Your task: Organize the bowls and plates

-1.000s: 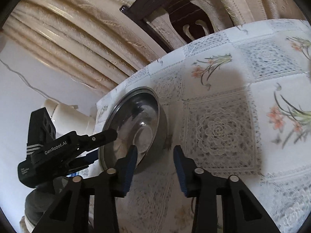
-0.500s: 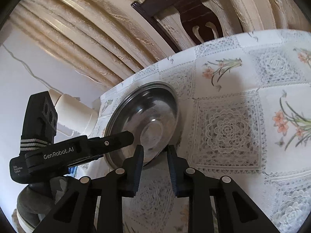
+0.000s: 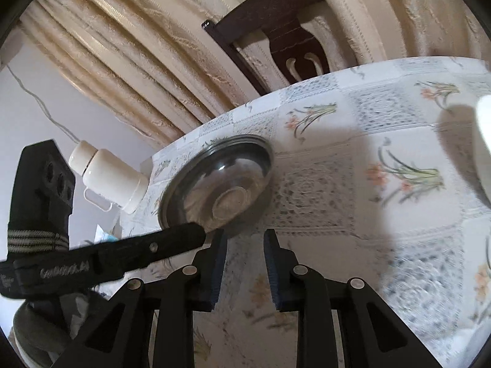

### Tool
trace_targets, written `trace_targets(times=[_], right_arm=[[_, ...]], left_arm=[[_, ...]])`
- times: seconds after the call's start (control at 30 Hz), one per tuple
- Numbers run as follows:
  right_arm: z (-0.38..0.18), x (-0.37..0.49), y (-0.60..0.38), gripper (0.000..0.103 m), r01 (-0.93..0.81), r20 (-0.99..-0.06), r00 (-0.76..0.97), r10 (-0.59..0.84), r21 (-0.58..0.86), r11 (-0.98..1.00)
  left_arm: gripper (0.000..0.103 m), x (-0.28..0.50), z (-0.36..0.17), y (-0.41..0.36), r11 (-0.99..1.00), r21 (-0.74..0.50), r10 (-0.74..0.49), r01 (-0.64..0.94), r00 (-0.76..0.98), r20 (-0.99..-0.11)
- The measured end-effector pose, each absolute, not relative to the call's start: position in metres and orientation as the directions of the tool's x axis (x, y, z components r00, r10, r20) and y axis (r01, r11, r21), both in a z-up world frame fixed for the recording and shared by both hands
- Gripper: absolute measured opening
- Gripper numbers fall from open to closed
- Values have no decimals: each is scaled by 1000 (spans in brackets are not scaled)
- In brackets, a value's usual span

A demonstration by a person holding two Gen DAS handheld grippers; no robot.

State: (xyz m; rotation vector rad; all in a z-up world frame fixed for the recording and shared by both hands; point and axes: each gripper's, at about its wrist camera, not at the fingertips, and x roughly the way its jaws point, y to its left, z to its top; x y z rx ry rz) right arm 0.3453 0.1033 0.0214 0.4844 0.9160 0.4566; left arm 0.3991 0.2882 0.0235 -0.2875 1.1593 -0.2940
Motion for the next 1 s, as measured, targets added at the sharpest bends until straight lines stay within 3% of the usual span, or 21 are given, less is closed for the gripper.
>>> trace_targets(times=[0.2, 0.33, 0.5, 0.77, 1.0], right_arm=[[19, 343, 81, 27, -89, -630, 557, 541, 603, 793], [14, 350, 79, 39, -57, -621, 548, 561, 641, 766], [11, 366, 91, 41, -75, -599, 539, 592, 666, 742], [-5, 396, 111, 41, -81, -640, 525, 562, 619, 781], [-10, 397, 113, 22, -100, -648, 497, 576, 617, 780]], left_arm=[[67, 390, 31, 283, 926, -371, -368, 70, 379, -849], [67, 391, 29, 305, 904, -428, -398, 1, 366, -841], [67, 401, 28, 328, 903, -427, -375, -51, 393, -840], [67, 449, 4, 354, 905, -409, -340, -116, 381, -860], [38, 468, -10, 349, 919, -386, -334, -82, 357, -872]])
